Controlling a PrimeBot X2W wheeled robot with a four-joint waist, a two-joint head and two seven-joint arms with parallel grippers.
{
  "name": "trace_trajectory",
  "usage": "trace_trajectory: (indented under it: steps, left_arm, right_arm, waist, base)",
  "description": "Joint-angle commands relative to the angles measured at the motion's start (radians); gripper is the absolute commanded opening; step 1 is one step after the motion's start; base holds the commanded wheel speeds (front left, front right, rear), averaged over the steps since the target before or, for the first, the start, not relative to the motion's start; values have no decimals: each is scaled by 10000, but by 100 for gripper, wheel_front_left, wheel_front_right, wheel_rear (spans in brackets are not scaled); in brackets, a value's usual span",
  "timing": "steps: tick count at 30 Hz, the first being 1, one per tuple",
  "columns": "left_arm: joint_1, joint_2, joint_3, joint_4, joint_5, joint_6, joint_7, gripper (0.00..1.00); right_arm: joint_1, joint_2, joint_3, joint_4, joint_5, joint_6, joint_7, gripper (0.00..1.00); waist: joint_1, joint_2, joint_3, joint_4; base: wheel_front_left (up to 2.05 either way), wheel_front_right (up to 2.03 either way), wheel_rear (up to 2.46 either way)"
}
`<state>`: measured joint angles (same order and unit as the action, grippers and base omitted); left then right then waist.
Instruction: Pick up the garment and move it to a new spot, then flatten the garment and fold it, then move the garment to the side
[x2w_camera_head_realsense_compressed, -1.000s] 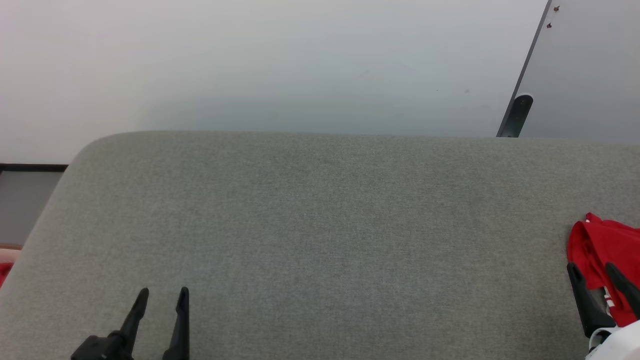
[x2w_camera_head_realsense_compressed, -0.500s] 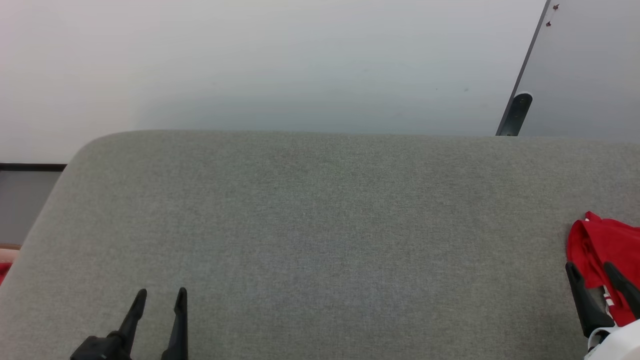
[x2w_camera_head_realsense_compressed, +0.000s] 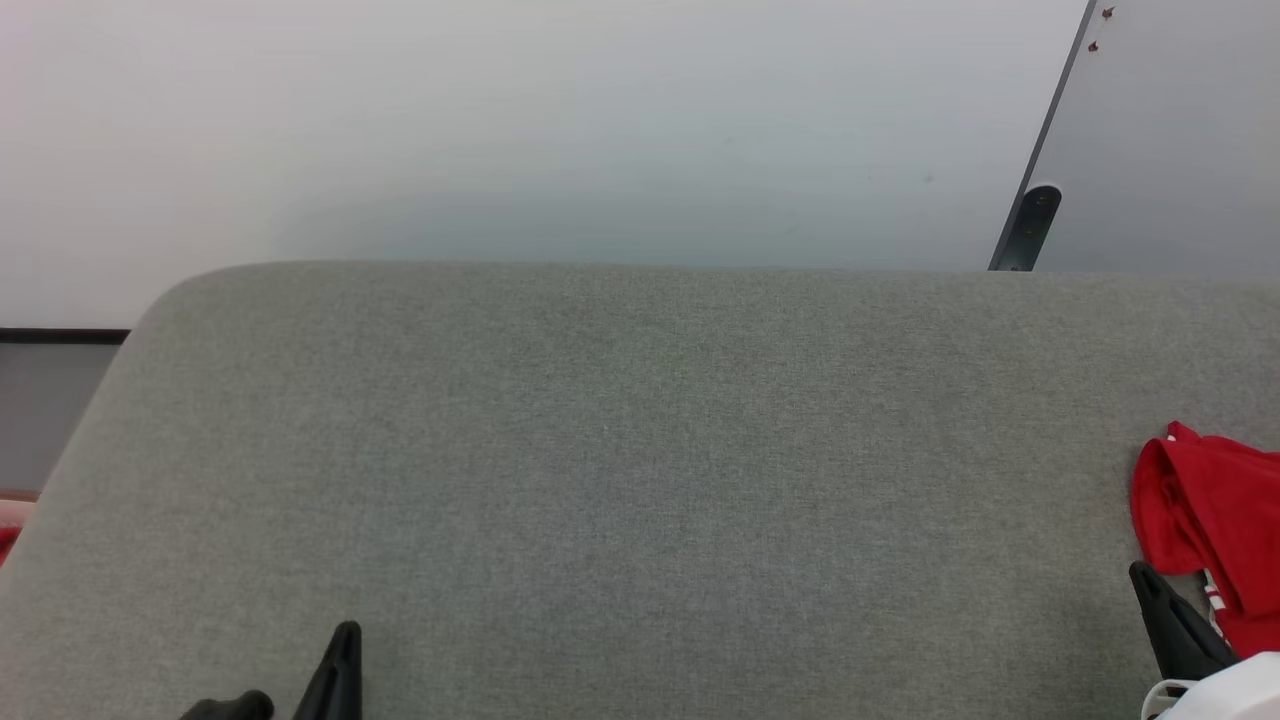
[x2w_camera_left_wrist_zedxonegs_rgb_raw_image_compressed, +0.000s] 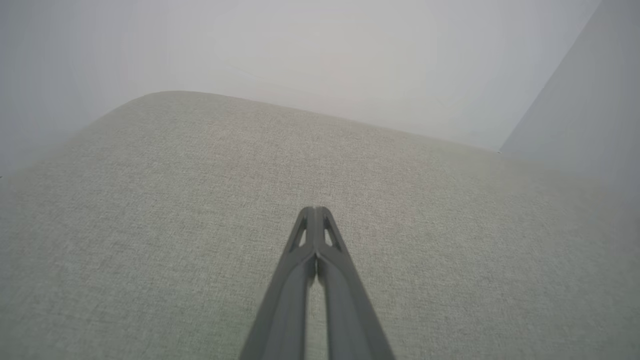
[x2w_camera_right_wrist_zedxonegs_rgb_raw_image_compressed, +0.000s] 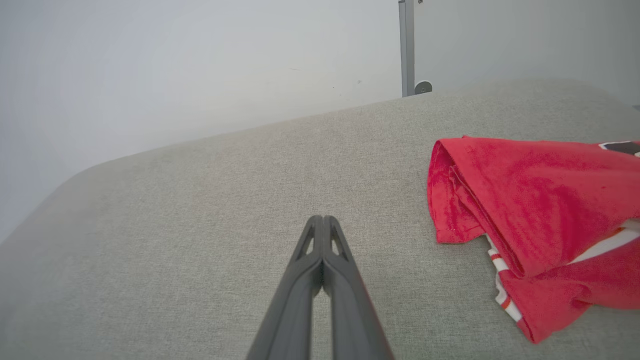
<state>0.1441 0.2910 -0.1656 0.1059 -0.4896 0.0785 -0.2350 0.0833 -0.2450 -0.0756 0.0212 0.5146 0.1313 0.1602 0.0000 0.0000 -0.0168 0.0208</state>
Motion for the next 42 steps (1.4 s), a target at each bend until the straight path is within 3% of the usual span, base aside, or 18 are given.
trace_trajectory:
  steps: [1,24,42]
  left_arm:
    - [-226,39,159,-110,-398,-80,82,0]
    - [-955,-617,872,369,-3666,-687,1027,0]
    - [-1362,-1033,1317,600,-5583,-1044,1609,0]
  right_arm:
    - [-221,-41,-69,-82,439,0,-21,0]
    - [-752,538,-161,583,3555,-2,-169,0]
    - [-1072,887,-226,988,5396,-3,-247,0]
  waist:
    - [0,0,2,-2]
    - [0,0,40,-41]
    - [0,0,68,-71]
  base:
    - [0,0,0]
    - [0,0,0]
    - [0,0,0]
